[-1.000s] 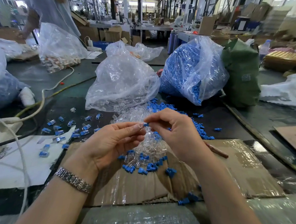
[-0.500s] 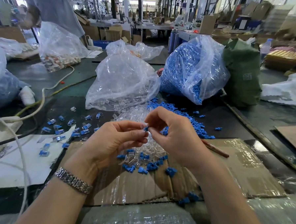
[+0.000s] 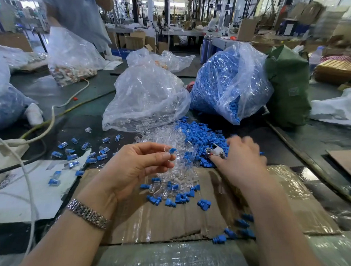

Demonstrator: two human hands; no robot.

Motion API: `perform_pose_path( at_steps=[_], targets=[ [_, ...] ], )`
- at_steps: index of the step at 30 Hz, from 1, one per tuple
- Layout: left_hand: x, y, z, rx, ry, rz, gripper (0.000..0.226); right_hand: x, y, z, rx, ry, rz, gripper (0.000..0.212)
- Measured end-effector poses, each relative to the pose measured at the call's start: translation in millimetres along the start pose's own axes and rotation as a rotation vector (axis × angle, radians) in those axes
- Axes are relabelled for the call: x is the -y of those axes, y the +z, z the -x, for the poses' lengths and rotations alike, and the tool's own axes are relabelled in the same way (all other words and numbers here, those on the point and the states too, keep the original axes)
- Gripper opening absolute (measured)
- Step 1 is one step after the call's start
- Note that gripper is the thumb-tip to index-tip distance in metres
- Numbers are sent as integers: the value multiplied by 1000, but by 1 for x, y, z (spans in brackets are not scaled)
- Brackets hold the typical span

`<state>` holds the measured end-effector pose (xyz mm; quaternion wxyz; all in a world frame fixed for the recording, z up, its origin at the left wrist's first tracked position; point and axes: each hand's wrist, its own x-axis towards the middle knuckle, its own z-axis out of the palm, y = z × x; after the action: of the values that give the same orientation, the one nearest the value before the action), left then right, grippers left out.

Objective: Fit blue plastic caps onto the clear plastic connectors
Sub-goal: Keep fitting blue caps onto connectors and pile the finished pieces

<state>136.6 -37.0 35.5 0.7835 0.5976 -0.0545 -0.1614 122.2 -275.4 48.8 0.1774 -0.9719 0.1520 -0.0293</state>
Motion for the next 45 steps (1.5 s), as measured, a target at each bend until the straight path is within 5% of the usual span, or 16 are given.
perform_pose_path(
  at_steps=[2,9,15,19,22,45],
  targets=[
    [0,-2,-1,-13,3,39,21,-5,2,-3,116,144,139,57],
    [0,-7,-4,-72,40,118,34,0,3,-2,137,24,97,36],
    [-1,-8,-6,-107,45,229,20,2,-11,6,30,-123,-311,37],
    [-1,-6,-5,-90,60,235,26,9,-18,21,476,-207,-729,32],
    [-2,-3,-5,-59,80,200,26,20,-10,29,678,-269,-755,36],
    [0,-3,-2,-114,285,-212,33,38,-4,37,599,-291,-690,57]
  ],
)
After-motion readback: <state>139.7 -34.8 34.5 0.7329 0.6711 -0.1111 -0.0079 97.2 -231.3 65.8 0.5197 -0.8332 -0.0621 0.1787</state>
